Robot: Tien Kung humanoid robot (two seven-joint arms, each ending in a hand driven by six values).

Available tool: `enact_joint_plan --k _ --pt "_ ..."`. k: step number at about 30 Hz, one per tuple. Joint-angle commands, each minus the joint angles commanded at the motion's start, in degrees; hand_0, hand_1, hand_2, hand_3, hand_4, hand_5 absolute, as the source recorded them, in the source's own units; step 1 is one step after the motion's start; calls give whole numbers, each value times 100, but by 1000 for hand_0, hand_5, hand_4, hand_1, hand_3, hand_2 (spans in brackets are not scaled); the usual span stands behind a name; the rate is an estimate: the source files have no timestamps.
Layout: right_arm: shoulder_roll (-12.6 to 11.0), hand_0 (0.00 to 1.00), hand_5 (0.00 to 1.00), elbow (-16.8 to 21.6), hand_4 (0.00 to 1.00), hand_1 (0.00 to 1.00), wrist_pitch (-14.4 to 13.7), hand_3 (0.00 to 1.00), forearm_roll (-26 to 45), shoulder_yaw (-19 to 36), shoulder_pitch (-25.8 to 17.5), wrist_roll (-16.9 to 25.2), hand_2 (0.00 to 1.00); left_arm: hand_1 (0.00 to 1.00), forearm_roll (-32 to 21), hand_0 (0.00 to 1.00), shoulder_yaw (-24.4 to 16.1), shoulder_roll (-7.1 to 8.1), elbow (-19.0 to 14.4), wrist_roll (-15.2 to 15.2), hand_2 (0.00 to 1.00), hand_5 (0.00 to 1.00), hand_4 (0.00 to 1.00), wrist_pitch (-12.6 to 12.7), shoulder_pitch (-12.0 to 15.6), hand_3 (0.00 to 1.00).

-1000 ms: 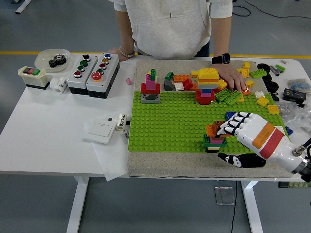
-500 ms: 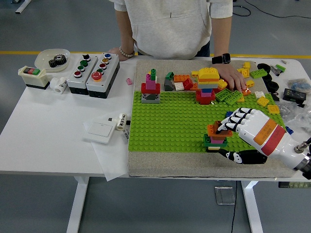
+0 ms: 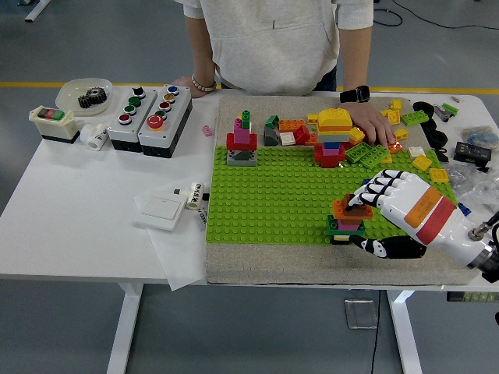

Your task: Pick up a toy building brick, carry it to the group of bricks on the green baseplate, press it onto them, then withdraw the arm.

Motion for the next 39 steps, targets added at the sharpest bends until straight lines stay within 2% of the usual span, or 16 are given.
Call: enact_joint_plan --k 29,39 --pt "-27 596 448 -65 769 572 73 589 -35 -186 -45 -26 624 610 7 681 -1 1 2 0 744 654 758 -23 2 658" --pt "-30 599 450 -30 769 581 -119 593 103 -126 -70 39 625 612 55 682 -33 -1 -1 18 745 654 759 -44 29 660"
